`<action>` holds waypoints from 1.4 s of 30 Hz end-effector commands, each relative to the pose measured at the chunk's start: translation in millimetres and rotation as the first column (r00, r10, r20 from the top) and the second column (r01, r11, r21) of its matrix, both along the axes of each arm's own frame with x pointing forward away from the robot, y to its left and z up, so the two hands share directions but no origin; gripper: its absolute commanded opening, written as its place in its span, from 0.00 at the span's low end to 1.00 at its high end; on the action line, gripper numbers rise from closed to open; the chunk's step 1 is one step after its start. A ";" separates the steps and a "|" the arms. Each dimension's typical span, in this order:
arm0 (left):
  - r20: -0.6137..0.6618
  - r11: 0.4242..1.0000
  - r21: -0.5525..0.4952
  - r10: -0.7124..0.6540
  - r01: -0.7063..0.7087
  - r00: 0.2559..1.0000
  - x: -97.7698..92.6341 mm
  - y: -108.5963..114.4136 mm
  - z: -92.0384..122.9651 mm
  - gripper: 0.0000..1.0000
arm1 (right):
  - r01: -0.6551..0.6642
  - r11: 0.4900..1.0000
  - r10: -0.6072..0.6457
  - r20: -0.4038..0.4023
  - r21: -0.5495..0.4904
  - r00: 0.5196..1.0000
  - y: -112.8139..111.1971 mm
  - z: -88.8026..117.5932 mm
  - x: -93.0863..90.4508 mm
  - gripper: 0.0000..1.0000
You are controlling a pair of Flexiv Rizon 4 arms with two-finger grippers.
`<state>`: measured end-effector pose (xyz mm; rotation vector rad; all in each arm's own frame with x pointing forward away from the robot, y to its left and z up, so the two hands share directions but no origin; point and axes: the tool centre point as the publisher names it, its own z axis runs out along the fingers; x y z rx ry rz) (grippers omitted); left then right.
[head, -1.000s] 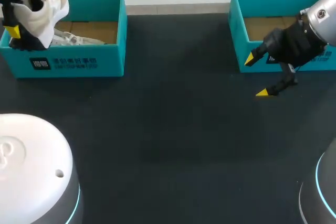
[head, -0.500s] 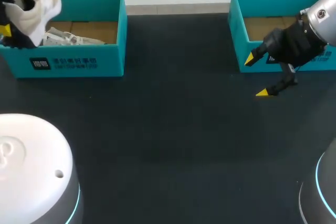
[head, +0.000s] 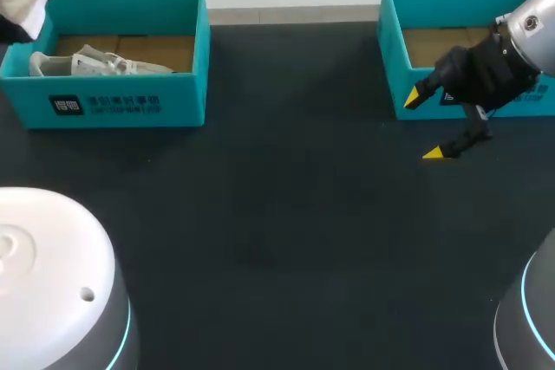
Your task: Take the shoe out of the shoebox, open the shoe tongue, remove and reinsert the insole, then place the shoe into the shoebox
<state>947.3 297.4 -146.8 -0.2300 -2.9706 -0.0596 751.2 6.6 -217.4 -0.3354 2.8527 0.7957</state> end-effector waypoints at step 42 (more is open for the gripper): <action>0.043 0.712 0.013 -0.702 0.703 0.711 87.6 19.1 -12.7 0.00 | 0.001 1.000 -0.001 0.001 -0.002 1.000 0.5 -0.5 -0.1 1.00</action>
